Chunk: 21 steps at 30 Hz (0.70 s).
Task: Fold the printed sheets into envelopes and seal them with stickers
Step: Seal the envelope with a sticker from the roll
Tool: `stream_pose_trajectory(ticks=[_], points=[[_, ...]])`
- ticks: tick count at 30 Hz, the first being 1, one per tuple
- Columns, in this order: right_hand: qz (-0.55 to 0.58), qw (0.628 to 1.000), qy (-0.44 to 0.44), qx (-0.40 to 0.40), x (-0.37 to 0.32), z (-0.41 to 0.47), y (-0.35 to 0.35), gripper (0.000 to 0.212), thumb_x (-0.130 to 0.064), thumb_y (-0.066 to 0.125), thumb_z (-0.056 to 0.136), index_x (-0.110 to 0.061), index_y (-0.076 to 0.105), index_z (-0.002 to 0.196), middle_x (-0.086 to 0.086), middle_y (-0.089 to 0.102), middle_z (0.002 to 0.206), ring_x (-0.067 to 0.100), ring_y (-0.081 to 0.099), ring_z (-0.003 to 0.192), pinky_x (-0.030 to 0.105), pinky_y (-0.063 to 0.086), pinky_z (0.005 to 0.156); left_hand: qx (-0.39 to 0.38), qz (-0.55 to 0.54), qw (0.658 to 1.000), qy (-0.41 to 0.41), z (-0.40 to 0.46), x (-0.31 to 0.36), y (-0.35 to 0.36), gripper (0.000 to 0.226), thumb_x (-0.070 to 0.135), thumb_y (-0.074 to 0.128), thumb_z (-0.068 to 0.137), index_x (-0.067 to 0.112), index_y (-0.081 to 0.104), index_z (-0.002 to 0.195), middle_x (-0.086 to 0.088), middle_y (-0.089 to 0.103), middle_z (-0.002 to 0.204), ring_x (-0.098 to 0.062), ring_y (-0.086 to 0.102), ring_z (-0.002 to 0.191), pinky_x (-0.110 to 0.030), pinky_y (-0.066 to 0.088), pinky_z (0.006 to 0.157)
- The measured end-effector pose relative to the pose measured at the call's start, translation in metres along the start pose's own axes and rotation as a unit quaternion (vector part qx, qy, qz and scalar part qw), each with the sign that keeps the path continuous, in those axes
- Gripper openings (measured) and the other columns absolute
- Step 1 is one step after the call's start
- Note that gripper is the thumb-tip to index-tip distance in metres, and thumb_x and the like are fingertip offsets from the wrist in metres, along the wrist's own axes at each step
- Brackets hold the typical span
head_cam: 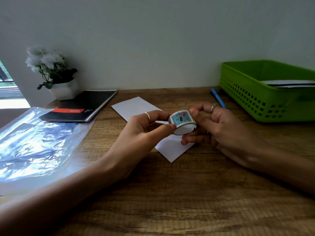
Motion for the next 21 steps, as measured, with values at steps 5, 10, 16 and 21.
stream_pose_trajectory(ticks=[5, 10, 16, 21], points=[[0.014, 1.0, 0.012, 0.004, 0.002, 0.0, -0.001, 0.032, -0.032, 0.053, 0.079, -0.012, 0.057, 0.104, 0.01, 0.074, 0.087, 0.025, 0.072, 0.071, 0.024, 0.058, 0.058, -0.01, 0.001, 1.0, -0.001, 0.0, 0.0, 0.001, 0.03, 0.026, 0.063, 0.078, 0.02, 0.065, 0.107, 0.006, 0.071, 0.104, -0.004, 0.065, 0.1, -0.016, 0.051, 0.082], [-0.018, 1.0, 0.004, 0.007, 0.004, -0.001, 0.0, 0.028, -0.031, 0.052, 0.082, -0.012, 0.06, 0.1, 0.01, 0.074, 0.088, 0.024, 0.072, 0.073, 0.029, 0.06, 0.061, -0.018, 0.026, 0.999, 0.02, -0.002, 0.004, 0.005, 0.03, 0.032, 0.064, 0.072, 0.017, 0.065, 0.099, 0.002, 0.07, 0.095, -0.012, 0.066, 0.09, -0.022, 0.055, 0.077], [-0.238, 0.948, -0.186, 0.098, -0.019, -0.01, -0.004, 0.018, -0.038, 0.053, 0.088, -0.026, 0.062, 0.098, -0.01, 0.065, 0.091, 0.006, 0.064, 0.087, 0.019, 0.054, 0.074, 0.031, 0.057, 0.998, 0.022, 0.0, 0.001, -0.001, 0.03, 0.039, 0.061, 0.073, 0.02, 0.066, 0.096, 0.005, 0.071, 0.091, -0.008, 0.065, 0.08, -0.018, 0.053, 0.071], [-0.351, 0.897, -0.26, 0.062, -0.022, -0.02, 0.011, 0.021, -0.031, 0.069, 0.079, -0.024, 0.062, 0.097, -0.014, 0.062, 0.098, 0.005, 0.061, 0.097, 0.018, 0.05, 0.083, 0.034, 0.081, 0.995, 0.043, -0.002, 0.004, -0.001, 0.014, 0.022, 0.058, 0.087, 0.019, 0.068, 0.097, 0.004, 0.072, 0.088, -0.007, 0.066, 0.083, -0.016, 0.052, 0.073]])
Point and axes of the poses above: each hand's wrist, its own z-axis towards the middle knuckle, its own y-axis out of the palm, x = y × z, the point moved 5 cm from there along z, towards the middle knuckle
